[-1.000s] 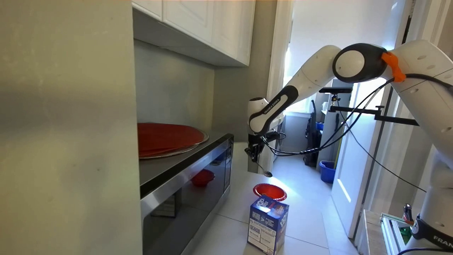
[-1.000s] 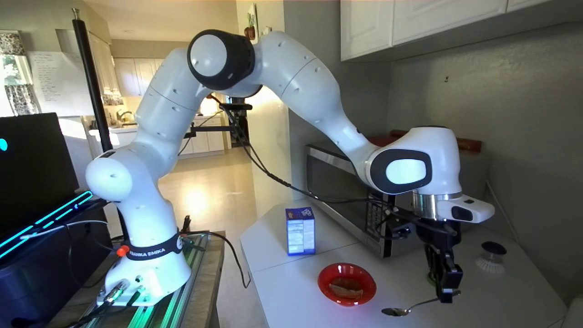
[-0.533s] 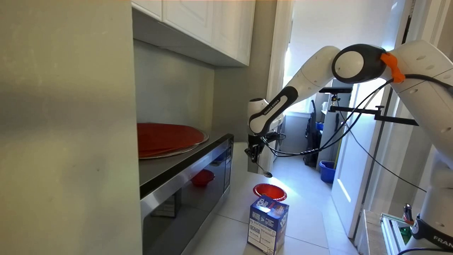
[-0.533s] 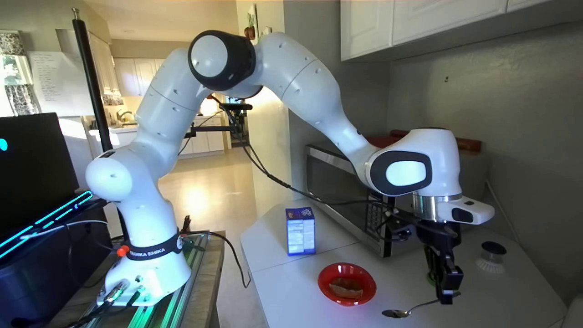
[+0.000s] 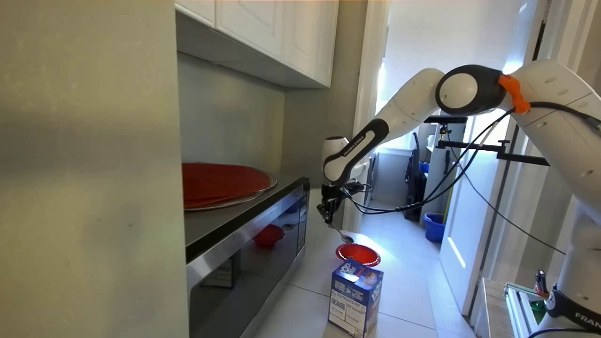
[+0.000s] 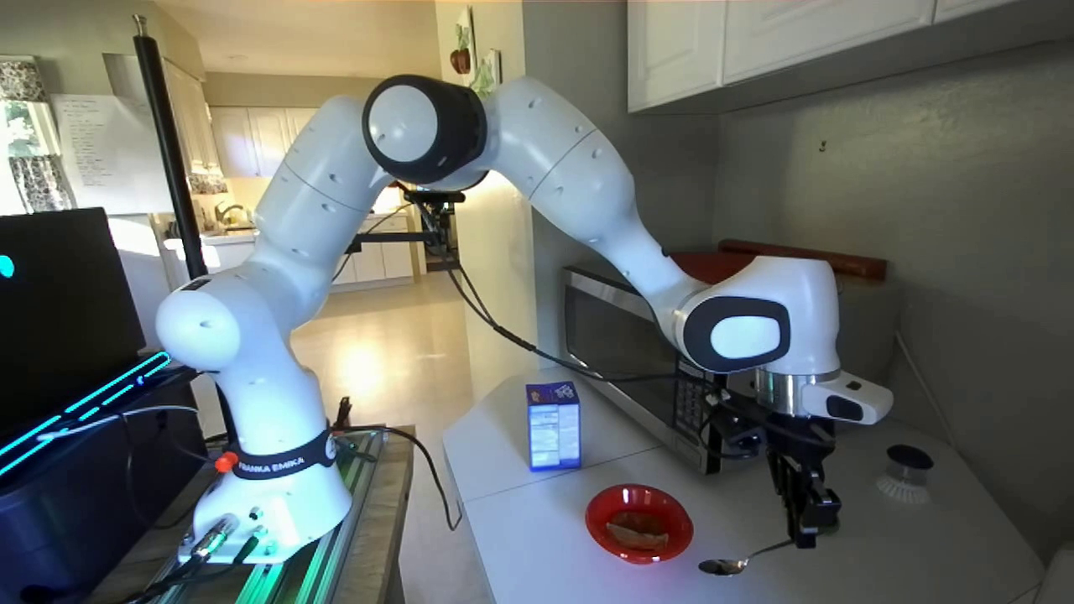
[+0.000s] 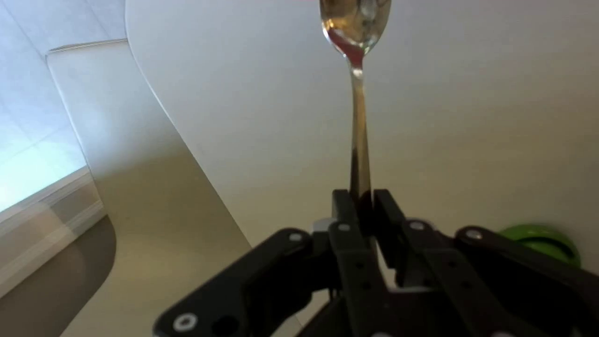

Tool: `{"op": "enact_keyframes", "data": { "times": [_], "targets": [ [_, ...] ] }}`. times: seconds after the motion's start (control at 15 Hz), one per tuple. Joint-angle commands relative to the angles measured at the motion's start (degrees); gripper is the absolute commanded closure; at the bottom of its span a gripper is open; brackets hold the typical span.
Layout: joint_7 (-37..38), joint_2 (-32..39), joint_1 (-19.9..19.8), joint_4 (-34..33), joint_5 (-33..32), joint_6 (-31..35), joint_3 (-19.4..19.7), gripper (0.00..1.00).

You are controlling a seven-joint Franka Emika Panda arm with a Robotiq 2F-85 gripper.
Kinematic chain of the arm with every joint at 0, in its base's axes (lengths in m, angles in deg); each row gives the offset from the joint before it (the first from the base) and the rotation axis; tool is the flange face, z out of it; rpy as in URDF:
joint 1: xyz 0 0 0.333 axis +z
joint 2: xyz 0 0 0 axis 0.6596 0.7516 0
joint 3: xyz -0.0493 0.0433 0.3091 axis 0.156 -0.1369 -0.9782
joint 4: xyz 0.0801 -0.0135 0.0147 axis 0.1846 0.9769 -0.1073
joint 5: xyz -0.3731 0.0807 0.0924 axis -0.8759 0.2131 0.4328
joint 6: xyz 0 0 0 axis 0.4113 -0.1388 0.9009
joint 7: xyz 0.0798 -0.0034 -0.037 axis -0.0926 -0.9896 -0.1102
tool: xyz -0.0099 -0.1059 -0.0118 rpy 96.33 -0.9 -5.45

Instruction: Use the silver spoon to stir the contents in the red bowl.

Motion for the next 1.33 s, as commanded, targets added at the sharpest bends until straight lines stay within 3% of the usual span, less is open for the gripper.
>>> {"op": "enact_keyframes", "data": {
  "times": [0.0,1.27],
  "targets": [
    [-3.4,2.8,-2.2,-3.1,3.3,-0.2,-2.1,0.96],
    [-3.8,13.7,-3.4,-14.4,4.3,-3.1,-1.7,0.96]
  ]
}}
